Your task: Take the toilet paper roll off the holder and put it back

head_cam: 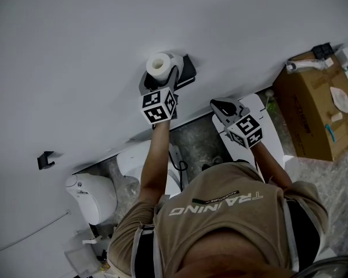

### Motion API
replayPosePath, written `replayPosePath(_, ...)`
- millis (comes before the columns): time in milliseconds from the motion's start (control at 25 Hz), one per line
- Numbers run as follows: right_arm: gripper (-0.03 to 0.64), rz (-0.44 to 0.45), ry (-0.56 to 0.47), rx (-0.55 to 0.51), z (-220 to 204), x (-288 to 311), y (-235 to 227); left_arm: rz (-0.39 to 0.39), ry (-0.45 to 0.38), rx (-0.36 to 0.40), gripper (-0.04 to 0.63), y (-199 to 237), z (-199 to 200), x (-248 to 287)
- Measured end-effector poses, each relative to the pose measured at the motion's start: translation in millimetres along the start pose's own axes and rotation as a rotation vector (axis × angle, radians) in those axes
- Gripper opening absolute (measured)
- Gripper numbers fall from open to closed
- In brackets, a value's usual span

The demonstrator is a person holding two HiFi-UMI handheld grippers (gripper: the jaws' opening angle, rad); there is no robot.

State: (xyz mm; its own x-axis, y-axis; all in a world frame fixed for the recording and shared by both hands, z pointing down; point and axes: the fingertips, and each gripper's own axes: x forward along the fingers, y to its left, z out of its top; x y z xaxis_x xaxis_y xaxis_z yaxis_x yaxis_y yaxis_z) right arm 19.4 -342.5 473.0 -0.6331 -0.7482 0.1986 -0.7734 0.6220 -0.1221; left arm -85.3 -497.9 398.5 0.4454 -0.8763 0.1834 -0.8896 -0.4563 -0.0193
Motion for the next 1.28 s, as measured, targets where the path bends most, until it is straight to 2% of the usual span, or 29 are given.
replayPosePath(320, 0.011, -0.028, -0.019, 0.002, 0.7, -10.3, 2.2, -0.03, -0.073, -0.032, 0.385, -3.9, 16.5, -21.8)
replayPosePath(800, 0.011, -0.003, -0.028, -0.013, 1.0, -13.6, 33.7, -0.051, -0.149, -0.059, 0.385, -3.5, 28.9, -78.2)
replayPosePath(1280, 0.012, -0.008, -0.043, -0.015, -0.7, -15.6, 55.2, -0.036, -0.109, -0.132, 0.385, 7.9, -14.7, -137.0)
